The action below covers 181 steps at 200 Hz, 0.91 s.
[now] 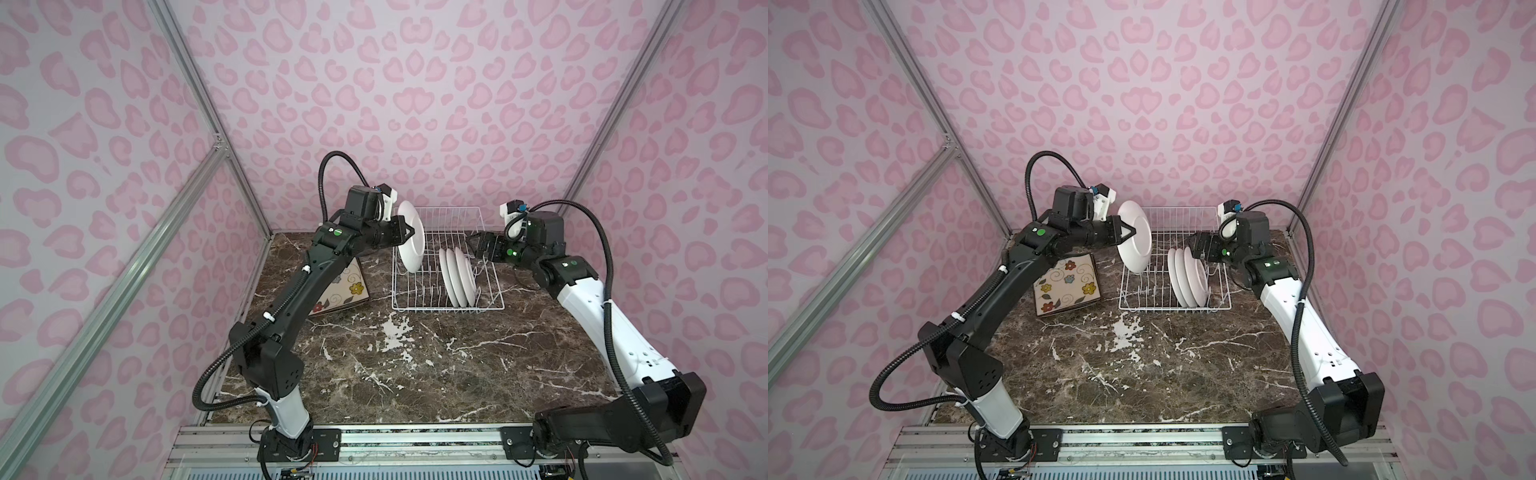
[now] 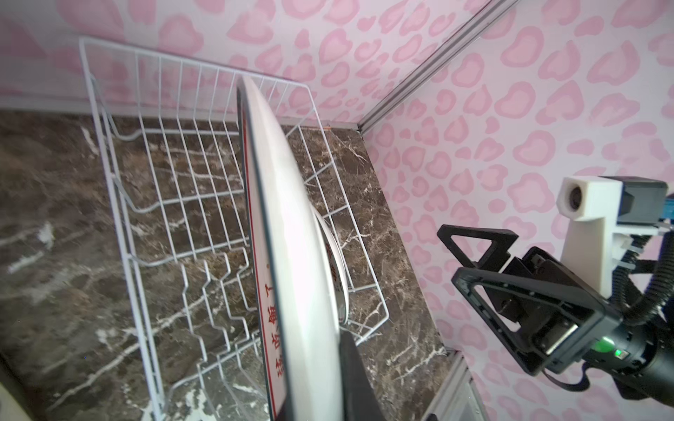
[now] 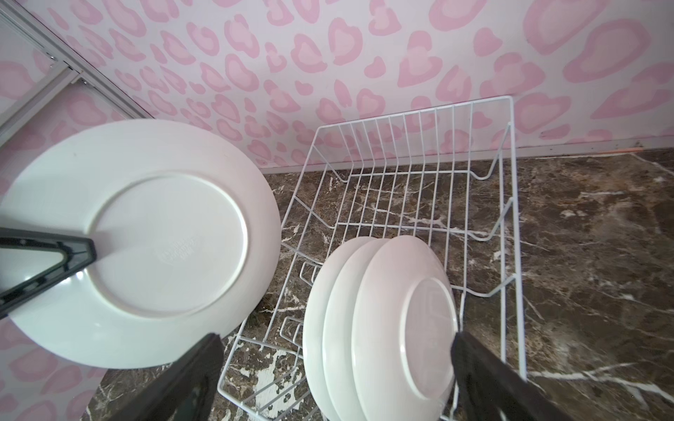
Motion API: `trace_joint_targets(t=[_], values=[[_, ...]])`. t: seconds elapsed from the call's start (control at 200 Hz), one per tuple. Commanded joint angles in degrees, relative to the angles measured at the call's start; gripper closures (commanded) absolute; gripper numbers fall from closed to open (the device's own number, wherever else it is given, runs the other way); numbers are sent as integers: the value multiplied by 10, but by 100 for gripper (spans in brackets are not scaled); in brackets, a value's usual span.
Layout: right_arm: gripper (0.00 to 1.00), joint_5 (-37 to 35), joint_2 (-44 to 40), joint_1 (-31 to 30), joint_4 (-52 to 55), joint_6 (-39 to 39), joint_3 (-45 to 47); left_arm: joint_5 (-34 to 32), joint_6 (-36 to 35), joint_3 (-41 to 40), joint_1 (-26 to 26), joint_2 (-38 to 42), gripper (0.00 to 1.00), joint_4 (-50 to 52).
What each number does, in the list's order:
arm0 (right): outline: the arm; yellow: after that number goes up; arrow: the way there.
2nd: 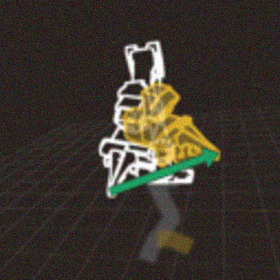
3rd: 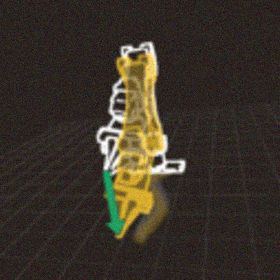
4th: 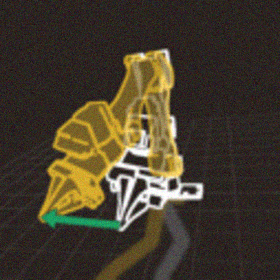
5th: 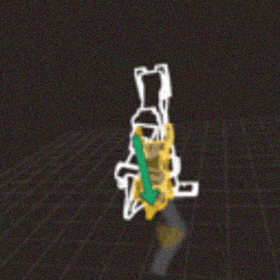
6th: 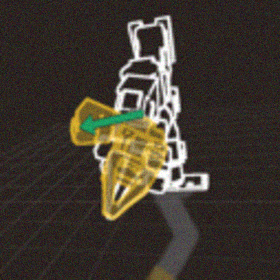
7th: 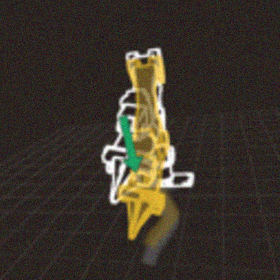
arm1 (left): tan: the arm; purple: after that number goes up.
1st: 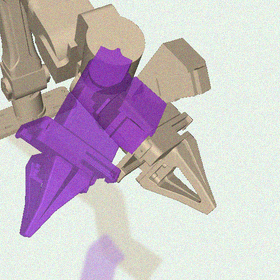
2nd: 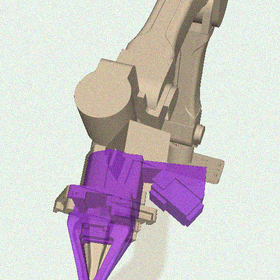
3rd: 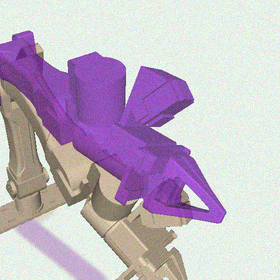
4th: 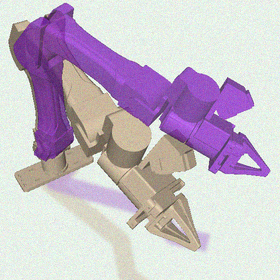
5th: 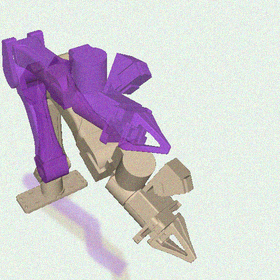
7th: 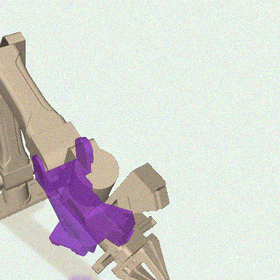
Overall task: Unload the plates from the dish rack
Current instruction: Pick up a plate from the dish rack.
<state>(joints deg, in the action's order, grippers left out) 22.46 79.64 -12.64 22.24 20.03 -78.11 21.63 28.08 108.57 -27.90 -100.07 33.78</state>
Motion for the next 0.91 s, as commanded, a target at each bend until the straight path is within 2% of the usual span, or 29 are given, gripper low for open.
trace_joint_targets(t=[0.0, 0.155, 0.3, 0.47, 0.6, 0.735, 0.9], values=[[1, 43, 6, -1, -45, 41, 0, -52, -126, 16, 0, 13, 97, 15], [8, 84, 12, 0, -60, 82, -9, -129, -237, -43, -5, 51, 97, -32], [8, 101, 15, 0, -79, 120, -13, -152, -341, -140, -10, 111, 96, -124], [7, 123, 28, -1, -108, 160, -19, -207, -505, -254, -42, 170, 97, -229], [7, 139, 48, -6, -118, 182, -35, -268, -620, -287, -69, 173, 97, -250], [9, 138, 66, -20, -123, 194, -49, -340, -702, -311, -92, 161, 96, -290], [10, 131, 82, -35, -118, 198, -64, -388, -789, -351, -115, 147, 96, -353]])
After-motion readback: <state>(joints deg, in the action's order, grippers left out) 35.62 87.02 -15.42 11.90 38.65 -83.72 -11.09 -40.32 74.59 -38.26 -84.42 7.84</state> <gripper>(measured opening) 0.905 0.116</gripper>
